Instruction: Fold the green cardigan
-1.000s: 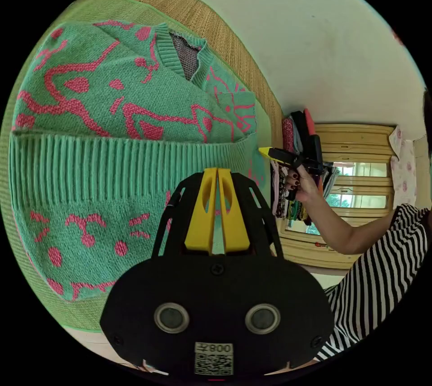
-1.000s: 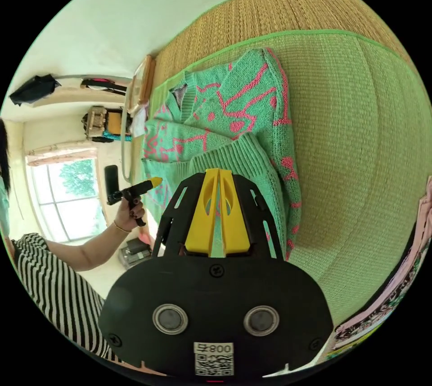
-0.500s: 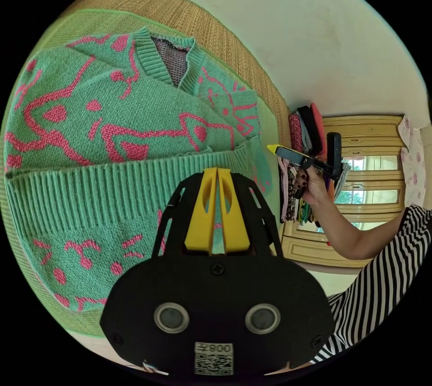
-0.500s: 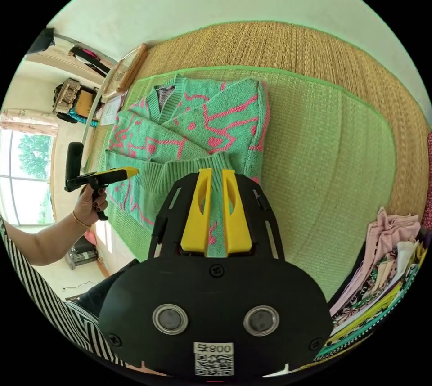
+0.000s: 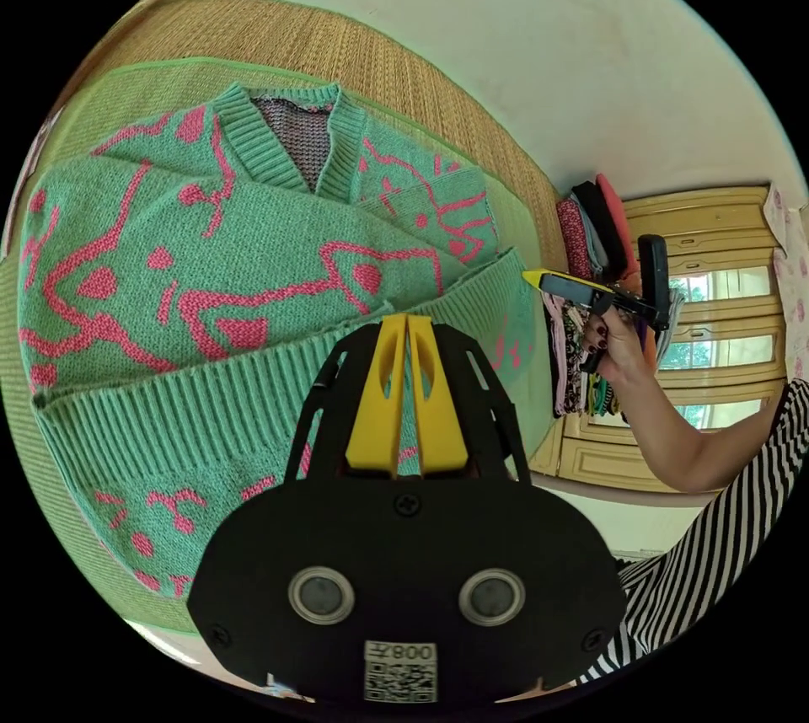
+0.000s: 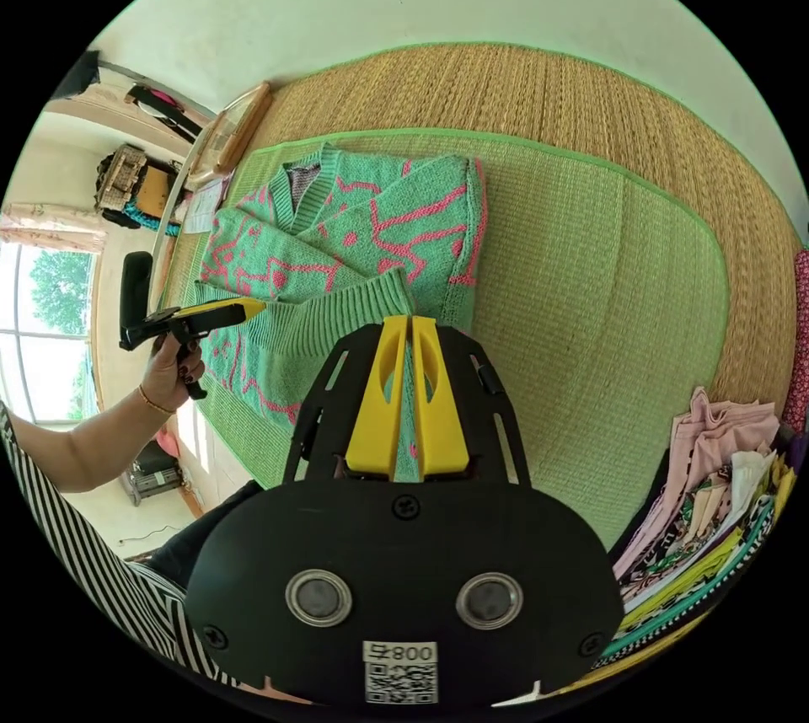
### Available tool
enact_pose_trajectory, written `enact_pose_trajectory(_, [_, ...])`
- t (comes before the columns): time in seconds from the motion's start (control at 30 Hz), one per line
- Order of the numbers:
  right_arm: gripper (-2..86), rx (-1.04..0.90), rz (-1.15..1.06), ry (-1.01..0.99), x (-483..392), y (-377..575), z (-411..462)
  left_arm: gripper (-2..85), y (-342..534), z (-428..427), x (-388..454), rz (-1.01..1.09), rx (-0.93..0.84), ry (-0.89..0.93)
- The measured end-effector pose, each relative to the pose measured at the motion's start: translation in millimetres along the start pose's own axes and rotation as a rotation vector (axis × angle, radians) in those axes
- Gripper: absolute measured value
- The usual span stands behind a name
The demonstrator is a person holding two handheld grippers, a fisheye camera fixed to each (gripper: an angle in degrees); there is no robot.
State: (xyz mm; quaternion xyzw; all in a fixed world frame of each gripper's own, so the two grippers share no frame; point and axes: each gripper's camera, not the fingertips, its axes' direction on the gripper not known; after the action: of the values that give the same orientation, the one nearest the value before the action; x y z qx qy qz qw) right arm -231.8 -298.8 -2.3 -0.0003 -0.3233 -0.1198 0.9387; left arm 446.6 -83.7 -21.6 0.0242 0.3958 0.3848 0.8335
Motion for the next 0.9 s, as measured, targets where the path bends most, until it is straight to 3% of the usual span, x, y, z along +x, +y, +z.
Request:
enact_pose_trajectory(0.17, [0.7,-0.040,0.108,-0.054,19,-7,27,0.0,-10,24,5,0.060,-0.069,-0.113])
enact_pose_trajectory(0.4, [1.1,0.037,0.133,-0.087,6,6,-1,0.0,8,-8,10,0.038,0.055,-0.054])
enact_pose_trajectory(0.53, [1.3,0.026,0.132,-0.013,-17,5,1,0.1,16,8,-11,-0.021,-0.030,-0.108])
enact_pose_trajectory(0.8, [0.4,0.052,0.246,-0.025,-18,2,-7,0.0,28,-3,-29,-0.025,-0.001,-0.076])
enact_pose_trajectory(0.9, [0.2,0.096,0.198,-0.113,-42,-3,-14,0.0,33,-12,-37,-0.039,0.006,-0.054])
